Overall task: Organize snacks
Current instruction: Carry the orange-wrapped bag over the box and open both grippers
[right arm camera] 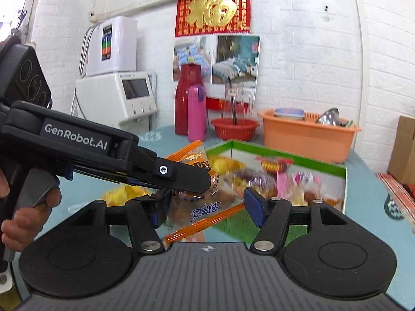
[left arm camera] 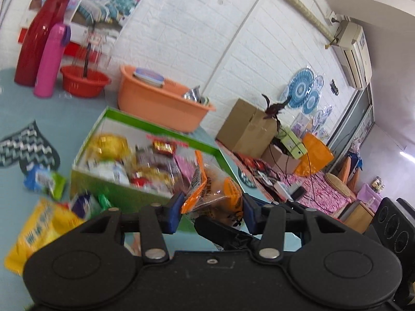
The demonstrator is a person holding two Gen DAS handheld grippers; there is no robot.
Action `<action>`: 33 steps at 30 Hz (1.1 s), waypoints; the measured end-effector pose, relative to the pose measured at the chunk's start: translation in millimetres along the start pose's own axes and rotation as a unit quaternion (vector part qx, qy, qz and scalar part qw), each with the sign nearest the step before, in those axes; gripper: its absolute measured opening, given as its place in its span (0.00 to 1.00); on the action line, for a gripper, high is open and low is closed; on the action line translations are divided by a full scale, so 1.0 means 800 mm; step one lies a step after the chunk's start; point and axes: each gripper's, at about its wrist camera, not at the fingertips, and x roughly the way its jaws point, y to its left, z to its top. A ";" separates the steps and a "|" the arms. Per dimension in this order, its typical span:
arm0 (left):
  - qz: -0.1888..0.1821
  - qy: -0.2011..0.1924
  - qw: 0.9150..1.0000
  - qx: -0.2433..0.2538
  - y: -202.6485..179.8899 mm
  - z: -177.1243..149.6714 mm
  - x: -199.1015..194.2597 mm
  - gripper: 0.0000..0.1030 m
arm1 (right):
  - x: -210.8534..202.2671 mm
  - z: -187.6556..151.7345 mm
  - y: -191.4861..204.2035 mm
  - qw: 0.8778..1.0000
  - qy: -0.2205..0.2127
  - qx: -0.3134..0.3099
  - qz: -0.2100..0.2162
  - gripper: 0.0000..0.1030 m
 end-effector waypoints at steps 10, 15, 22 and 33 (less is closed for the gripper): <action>0.003 -0.007 1.000 -0.016 0.057 0.050 0.045 0.54 | 0.073 0.033 -0.016 1.000 -0.020 0.009 -0.013 0.98; 0.013 0.001 1.000 -0.016 0.081 0.055 0.063 0.55 | 0.102 0.031 -0.019 1.000 -0.010 0.017 -0.012 0.97; 0.075 -0.004 0.997 -0.018 0.099 0.040 0.066 1.00 | 0.140 0.006 -0.020 0.999 0.039 0.009 -0.003 1.00; 0.076 -0.029 0.997 -0.013 0.051 0.029 -0.028 1.00 | 0.058 0.015 -0.019 0.998 -0.008 0.053 0.013 1.00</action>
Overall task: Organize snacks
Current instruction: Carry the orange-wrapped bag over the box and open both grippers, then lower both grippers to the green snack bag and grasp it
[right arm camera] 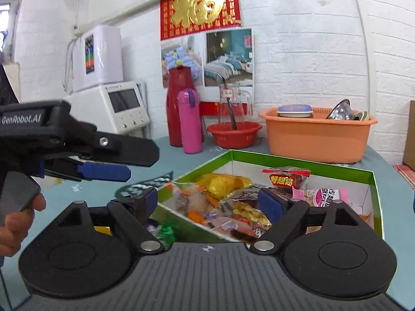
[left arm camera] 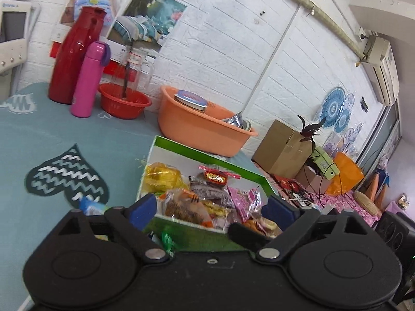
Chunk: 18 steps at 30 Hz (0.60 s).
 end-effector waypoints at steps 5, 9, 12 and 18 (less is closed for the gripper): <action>0.034 0.007 0.999 -0.032 0.009 -0.027 -0.054 1.00 | -0.048 -0.009 0.008 0.999 0.005 0.030 0.033 1.00; 0.061 0.029 0.996 -0.062 0.031 -0.063 -0.076 1.00 | -0.067 -0.030 0.020 0.996 0.025 0.049 0.067 1.00; 0.069 0.048 0.992 -0.094 0.049 -0.090 -0.085 1.00 | -0.071 -0.051 0.034 0.994 0.053 0.051 0.086 1.00; 0.087 0.058 0.988 -0.114 0.070 -0.117 -0.092 1.00 | -0.059 -0.083 0.061 0.987 0.109 0.058 0.106 1.00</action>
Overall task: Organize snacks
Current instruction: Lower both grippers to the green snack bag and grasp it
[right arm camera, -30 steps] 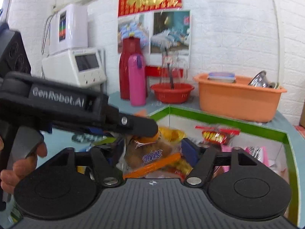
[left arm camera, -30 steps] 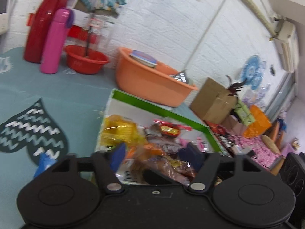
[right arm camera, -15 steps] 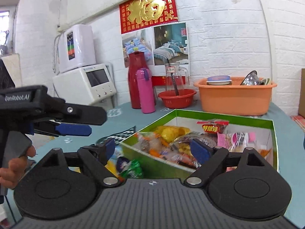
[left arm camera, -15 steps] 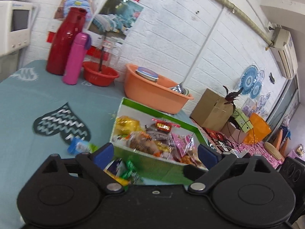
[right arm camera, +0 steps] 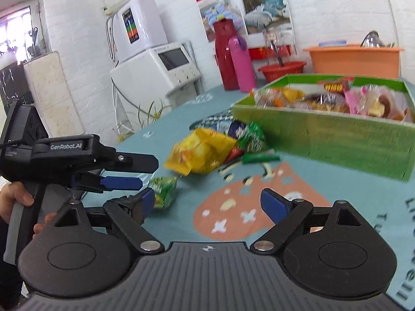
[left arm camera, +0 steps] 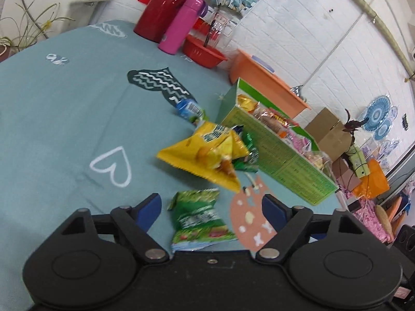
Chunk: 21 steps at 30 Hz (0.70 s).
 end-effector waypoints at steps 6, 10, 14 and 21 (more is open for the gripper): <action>-0.013 0.014 1.000 -0.002 0.007 -0.007 0.013 0.78 | 0.008 -0.009 0.014 1.000 0.021 -0.005 0.018 1.00; -0.030 0.029 0.999 0.003 0.002 -0.009 0.023 0.30 | 0.015 -0.013 0.022 0.999 0.031 -0.014 0.026 1.00; -0.069 0.055 0.996 0.009 -0.014 -0.018 0.036 0.26 | 0.023 -0.015 0.022 0.999 0.039 -0.014 0.025 1.00; -0.079 0.056 0.995 0.007 -0.020 -0.020 0.031 0.39 | 0.026 -0.016 0.016 0.999 0.047 -0.004 0.024 1.00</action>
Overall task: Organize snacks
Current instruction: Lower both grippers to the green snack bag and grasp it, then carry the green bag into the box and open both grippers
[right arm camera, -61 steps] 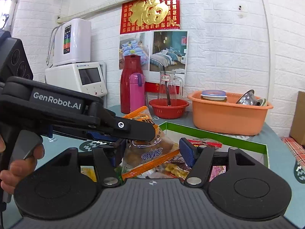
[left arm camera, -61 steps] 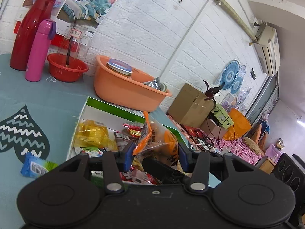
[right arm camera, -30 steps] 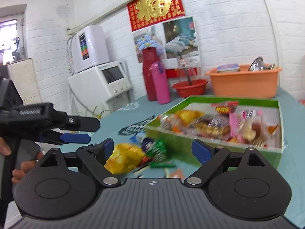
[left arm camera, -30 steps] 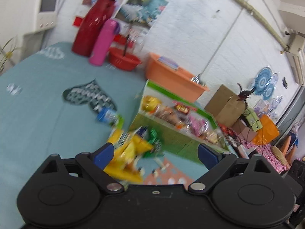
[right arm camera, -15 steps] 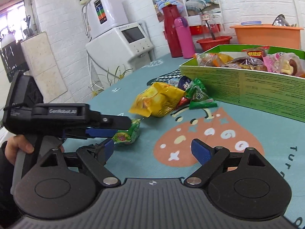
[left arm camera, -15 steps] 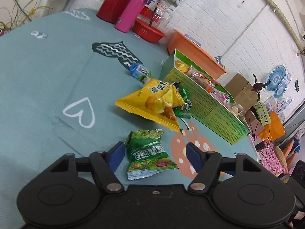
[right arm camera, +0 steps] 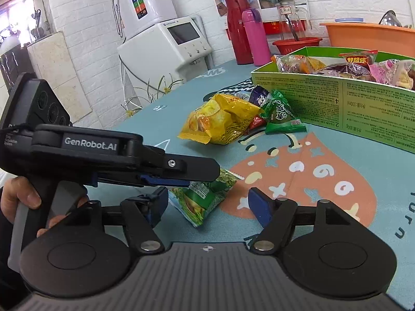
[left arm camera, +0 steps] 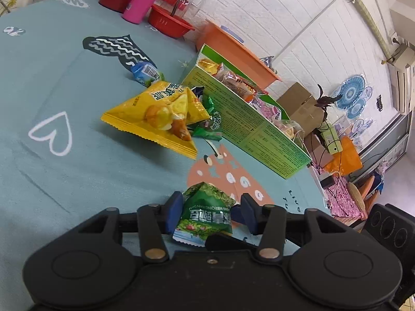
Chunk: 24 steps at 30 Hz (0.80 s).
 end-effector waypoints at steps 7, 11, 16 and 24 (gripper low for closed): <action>0.013 0.003 1.000 0.016 -0.010 -0.004 0.006 0.36 | 0.010 -0.002 0.003 1.000 -0.001 -0.008 0.003 0.67; -0.012 -0.007 0.999 0.033 -0.031 0.007 0.011 0.36 | -0.011 0.005 -0.003 1.000 -0.024 -0.007 -0.010 0.65; -0.040 -0.024 0.996 0.077 -0.073 0.036 0.026 0.36 | -0.041 0.026 -0.016 0.996 -0.077 -0.011 -0.041 0.65; -0.066 -0.039 0.988 0.132 -0.130 0.086 0.073 0.36 | -0.068 0.069 -0.052 0.985 -0.142 -0.020 -0.094 0.65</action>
